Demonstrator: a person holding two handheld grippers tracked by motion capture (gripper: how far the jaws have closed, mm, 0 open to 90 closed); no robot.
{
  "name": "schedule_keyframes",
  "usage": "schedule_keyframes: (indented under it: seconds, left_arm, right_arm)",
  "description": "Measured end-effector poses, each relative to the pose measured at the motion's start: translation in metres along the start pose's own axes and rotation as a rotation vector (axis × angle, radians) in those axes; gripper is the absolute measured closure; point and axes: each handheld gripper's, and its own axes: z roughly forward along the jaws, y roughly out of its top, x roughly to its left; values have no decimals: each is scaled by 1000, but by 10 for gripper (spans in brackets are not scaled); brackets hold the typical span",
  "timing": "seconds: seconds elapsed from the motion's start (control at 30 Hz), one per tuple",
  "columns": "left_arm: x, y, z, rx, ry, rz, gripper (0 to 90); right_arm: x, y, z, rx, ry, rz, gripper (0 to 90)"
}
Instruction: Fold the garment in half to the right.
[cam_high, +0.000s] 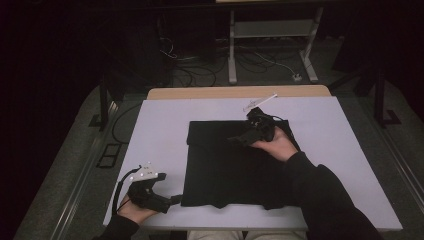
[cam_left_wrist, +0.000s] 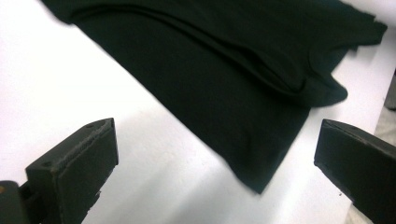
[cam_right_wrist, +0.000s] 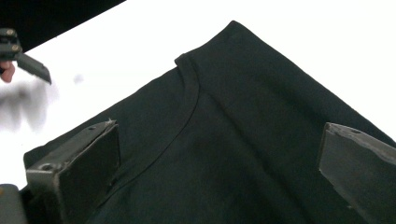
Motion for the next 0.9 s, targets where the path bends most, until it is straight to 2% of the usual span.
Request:
schedule_keyframes:
  seconds: [0.07, 0.23, 0.43, 0.57, 0.7, 0.77, 0.9]
  left_arm:
    - [-1, 0, 3, 28, -6, 7, 0]
    - [-4, -1, 7, 47, -33, 16, 0]
    - [-6, -1, 12, 80, -53, 41, 0]
    - [-7, -1, 15, 88, -68, 35, 0]
    - [-8, -2, 18, 109, -79, 49, 0]
    - [-9, -2, 19, 101, -85, 39, 0]
    - [-10, -2, 21, 108, -94, 47, 0]
  right_arm:
    - [-1, 3, 3, -2, -2, 4, 0]
    - [-1, 11, 12, 0, -3, 11, 0]
    - [0, 23, 23, 10, 1, -12, 0]
    - [1, 31, 29, 8, 3, -19, 0]
    - [2, 38, 36, 4, 9, -22, 0]
    - [2, 40, 39, 7, 12, -22, 0]
    - [2, 46, 46, 7, 14, -21, 0]
